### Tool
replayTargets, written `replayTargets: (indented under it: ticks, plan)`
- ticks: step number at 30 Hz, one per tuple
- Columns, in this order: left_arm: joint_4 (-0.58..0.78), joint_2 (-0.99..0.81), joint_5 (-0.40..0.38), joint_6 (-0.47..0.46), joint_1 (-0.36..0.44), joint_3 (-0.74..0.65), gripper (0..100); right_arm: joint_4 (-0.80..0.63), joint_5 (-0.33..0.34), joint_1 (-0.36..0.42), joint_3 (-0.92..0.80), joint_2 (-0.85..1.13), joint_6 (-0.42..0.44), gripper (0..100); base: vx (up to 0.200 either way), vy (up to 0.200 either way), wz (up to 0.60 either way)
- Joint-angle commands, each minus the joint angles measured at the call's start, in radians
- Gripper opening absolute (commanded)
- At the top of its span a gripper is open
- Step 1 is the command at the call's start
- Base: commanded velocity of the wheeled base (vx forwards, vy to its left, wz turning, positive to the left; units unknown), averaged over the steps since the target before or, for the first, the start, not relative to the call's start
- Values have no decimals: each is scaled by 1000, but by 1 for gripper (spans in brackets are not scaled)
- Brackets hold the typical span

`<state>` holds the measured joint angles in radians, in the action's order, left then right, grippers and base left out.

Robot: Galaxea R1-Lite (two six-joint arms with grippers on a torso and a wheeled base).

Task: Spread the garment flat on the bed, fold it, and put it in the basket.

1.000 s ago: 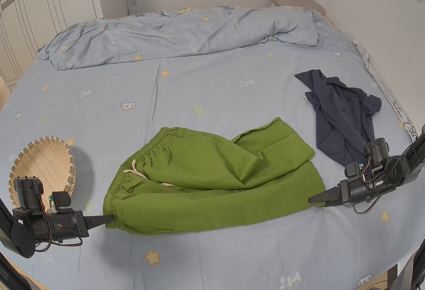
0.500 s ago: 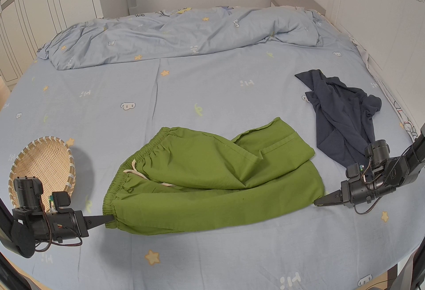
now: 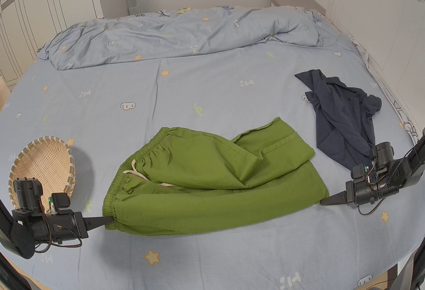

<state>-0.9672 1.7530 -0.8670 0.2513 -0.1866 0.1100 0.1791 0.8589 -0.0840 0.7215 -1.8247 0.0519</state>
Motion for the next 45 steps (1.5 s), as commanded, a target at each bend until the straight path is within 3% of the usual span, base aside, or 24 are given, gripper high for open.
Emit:
replayTargets:
  ticks: [1, 5, 7, 8, 10, 12, 20, 24, 28, 33, 45]
  plan:
    - [1, -15, 0, 0, -2, -15, 0, -6, -6, 3, -33, 76, 2, 0, 0, 0, 0]
    - [4, -47, -1, 2, -5, -27, 0, -44, -9, 12, -50, 166, 9, 0, 0, 0, 0]
    - [13, -92, 0, 5, -8, -66, 0, -161, -57, 33, -45, 269, 9, 0, 0, 0, 0]
    - [13, -92, 0, 5, -8, -66, 0, -161, -57, 33, -45, 269, 9, 0, 0, 0, 0]
    - [18, -116, 0, 5, -42, -110, 0, -219, -141, 46, -66, 326, 3, 0, 0, 0, 0]
    - [22, -118, 0, 2, -51, -110, 0, -231, -159, 46, -85, 340, 2, 0, 0, 0, 0]
    - [291, -263, 13, -52, -88, -110, 0, -254, -178, 46, -215, 438, 0, 0, 0, 0, 0]
    - [377, -325, 17, -70, -91, -110, 0, -257, -189, 53, -254, 443, -1, 0, 0, 0, 0]
    - [443, -336, 48, -86, -91, -110, 0, -254, -273, 104, -336, 444, -6, 0, 0, 0, 0]
    - [525, -334, 82, -118, -91, -110, 0, -237, -316, 156, -413, 439, -4, 0, 0, 0, 0]
    - [648, -328, 125, -178, -100, -110, 0, -83, -321, 159, -513, 366, -3, 0, 0, 0, 0]
